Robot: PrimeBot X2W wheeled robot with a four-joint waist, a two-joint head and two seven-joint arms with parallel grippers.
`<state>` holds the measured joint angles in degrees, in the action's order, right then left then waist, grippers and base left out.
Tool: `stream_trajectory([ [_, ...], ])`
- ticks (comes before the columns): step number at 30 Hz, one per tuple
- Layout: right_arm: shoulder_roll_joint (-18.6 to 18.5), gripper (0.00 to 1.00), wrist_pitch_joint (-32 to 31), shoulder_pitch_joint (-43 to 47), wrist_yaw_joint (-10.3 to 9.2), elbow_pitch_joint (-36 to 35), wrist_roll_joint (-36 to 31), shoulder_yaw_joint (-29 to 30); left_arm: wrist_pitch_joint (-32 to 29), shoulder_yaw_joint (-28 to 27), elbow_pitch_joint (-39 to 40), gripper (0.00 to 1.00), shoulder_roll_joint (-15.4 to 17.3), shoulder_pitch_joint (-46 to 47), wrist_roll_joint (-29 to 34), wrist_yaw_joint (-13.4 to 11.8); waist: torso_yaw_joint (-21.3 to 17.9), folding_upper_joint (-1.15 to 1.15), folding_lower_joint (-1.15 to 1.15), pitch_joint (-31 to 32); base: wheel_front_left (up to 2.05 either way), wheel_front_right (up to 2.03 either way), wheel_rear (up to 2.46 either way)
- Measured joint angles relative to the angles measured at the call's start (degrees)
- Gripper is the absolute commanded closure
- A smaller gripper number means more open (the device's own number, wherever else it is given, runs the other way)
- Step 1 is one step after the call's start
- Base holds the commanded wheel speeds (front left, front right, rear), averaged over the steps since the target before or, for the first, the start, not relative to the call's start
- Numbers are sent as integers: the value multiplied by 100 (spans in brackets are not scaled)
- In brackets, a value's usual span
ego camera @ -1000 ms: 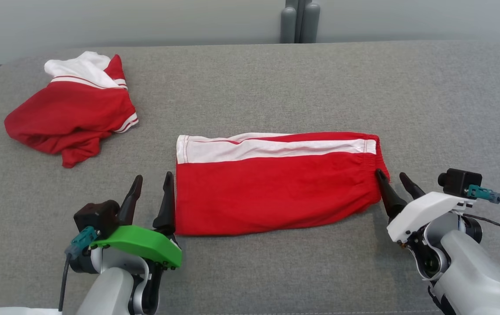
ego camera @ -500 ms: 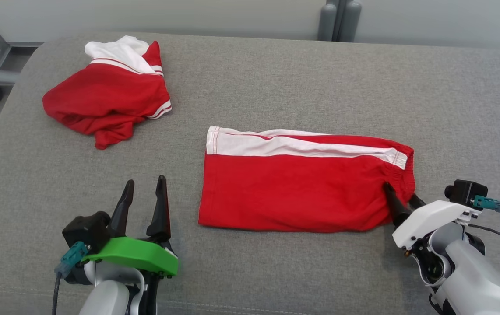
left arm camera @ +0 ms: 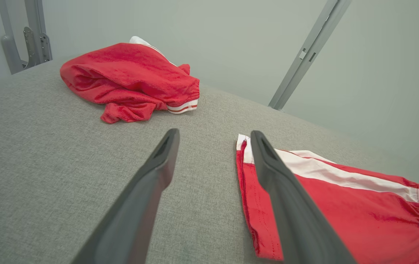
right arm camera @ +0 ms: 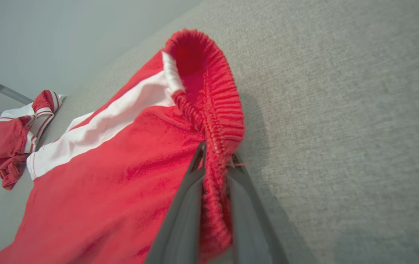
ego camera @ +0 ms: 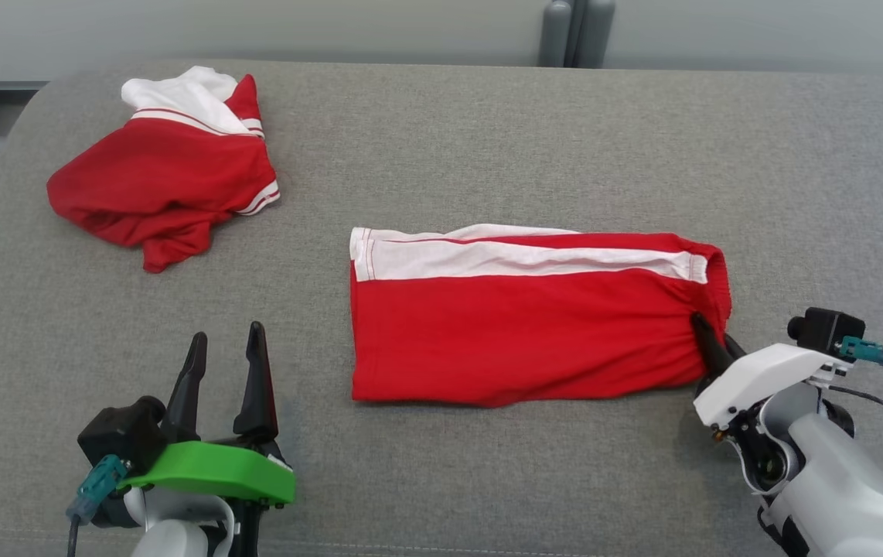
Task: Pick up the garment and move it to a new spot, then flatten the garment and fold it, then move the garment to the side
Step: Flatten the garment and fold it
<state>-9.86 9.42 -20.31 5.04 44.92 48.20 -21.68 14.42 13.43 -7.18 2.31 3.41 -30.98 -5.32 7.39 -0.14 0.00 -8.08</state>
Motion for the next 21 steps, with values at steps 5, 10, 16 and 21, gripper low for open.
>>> stream_trajectory([
  [5, -274, 100, 36, -147, 45, -15, 0, 104, 0, -24, 122, 0, 3, -60, 1, -21, -206, 0, 0, 0, 0, 0, 0],
  [10, -546, 100, 37, -246, 51, -55, 16, 232, 0, -21, 234, 0, 4, -113, 19, -22, -435, 0, 0, -3, 0, 0, 0],
  [16, -721, 100, 32, -297, 100, -165, 99, 303, 0, 87, 278, 0, 9, -120, 25, -22, -655, 0, 0, 0, 0, 0, 0],
  [21, -520, 100, -99, -308, 151, -499, 178, 88, 0, 159, 323, 0, 10, -127, 25, -22, -687, 0, 0, 20, 0, 0, 0],
])
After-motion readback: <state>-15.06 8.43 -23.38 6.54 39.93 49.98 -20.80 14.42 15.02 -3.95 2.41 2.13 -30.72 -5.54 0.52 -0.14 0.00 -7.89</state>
